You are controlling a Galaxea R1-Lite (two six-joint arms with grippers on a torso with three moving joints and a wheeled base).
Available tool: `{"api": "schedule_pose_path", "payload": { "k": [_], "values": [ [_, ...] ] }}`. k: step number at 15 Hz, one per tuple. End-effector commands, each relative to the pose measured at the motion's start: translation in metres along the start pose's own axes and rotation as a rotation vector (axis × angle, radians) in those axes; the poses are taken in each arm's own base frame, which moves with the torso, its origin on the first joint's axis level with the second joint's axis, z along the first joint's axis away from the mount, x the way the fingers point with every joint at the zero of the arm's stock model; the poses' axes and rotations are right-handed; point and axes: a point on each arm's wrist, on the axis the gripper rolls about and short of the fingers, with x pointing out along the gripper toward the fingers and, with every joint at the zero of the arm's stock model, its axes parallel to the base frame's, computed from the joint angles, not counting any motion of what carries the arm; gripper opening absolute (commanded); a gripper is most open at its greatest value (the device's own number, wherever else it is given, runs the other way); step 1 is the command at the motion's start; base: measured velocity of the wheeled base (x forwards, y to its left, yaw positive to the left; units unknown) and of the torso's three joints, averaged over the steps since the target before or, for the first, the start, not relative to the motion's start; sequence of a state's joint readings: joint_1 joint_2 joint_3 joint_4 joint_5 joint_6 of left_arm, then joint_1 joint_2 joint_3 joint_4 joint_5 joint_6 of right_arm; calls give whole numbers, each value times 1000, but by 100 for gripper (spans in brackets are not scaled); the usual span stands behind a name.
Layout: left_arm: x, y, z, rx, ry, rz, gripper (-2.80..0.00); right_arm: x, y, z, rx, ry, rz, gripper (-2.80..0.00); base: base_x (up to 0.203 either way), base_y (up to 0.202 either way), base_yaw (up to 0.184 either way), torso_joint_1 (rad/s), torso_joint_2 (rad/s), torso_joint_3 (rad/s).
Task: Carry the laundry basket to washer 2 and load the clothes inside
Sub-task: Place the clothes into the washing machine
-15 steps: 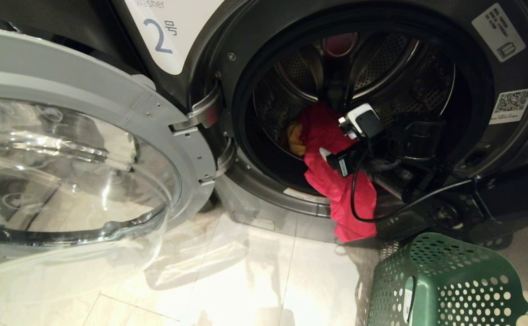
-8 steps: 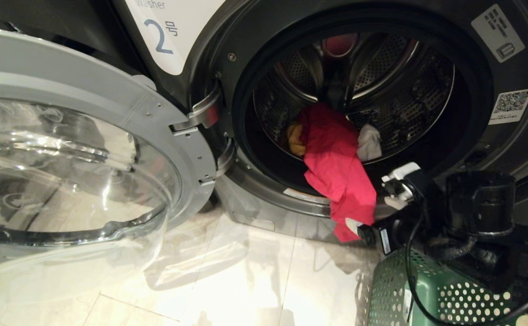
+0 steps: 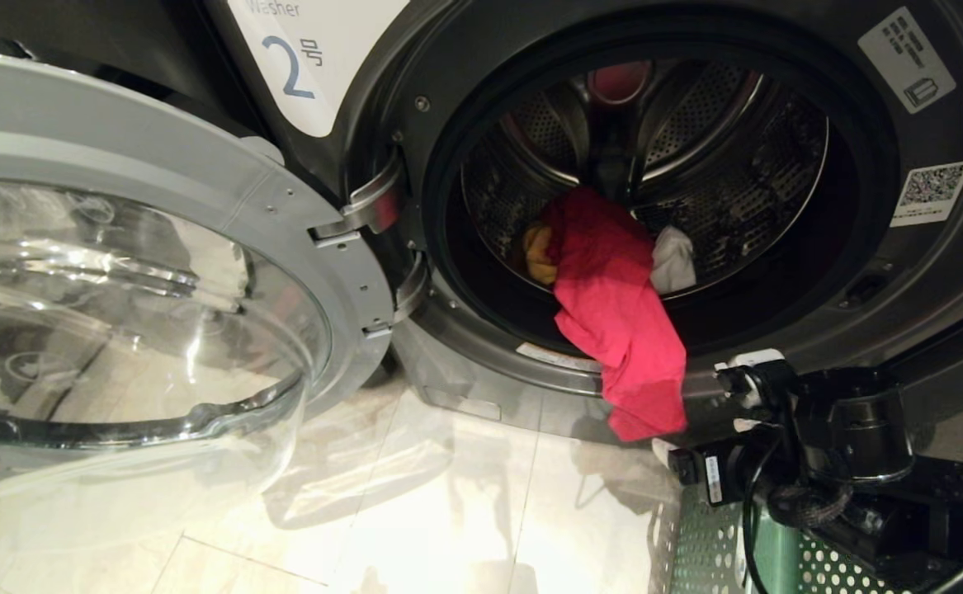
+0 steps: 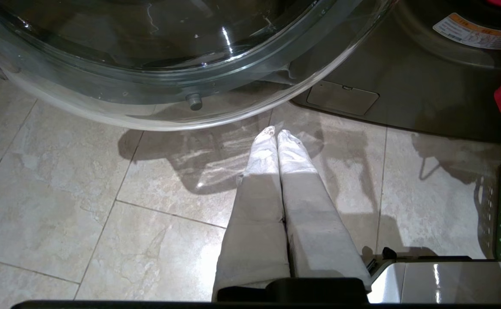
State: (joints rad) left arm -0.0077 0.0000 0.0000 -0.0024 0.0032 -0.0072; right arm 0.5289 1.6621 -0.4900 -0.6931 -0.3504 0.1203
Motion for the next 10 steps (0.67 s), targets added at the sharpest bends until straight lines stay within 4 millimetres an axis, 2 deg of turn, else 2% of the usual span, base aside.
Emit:
{"api": "schedule_pose_path", "payload": {
  "k": [1, 5, 8, 10],
  "values": [
    [0, 0, 0, 0, 2, 0, -280, 24, 12, -18, -29, 59, -5, 0, 0, 0, 0, 0, 0, 0],
    [0, 0, 0, 0, 2, 1, -280, 60, 24, -31, -26, 35, -60, 0, 0, 0, 0, 0, 0, 0],
    [0, 0, 0, 0, 2, 0, -280, 86, 30, -30, -7, -40, -183, 0, 0, 0, 0, 0, 0, 0],
    [0, 0, 0, 0, 2, 0, -280, 94, 33, -25, -2, -66, -194, 0, 0, 0, 0, 0, 0, 0]
  ]
}}
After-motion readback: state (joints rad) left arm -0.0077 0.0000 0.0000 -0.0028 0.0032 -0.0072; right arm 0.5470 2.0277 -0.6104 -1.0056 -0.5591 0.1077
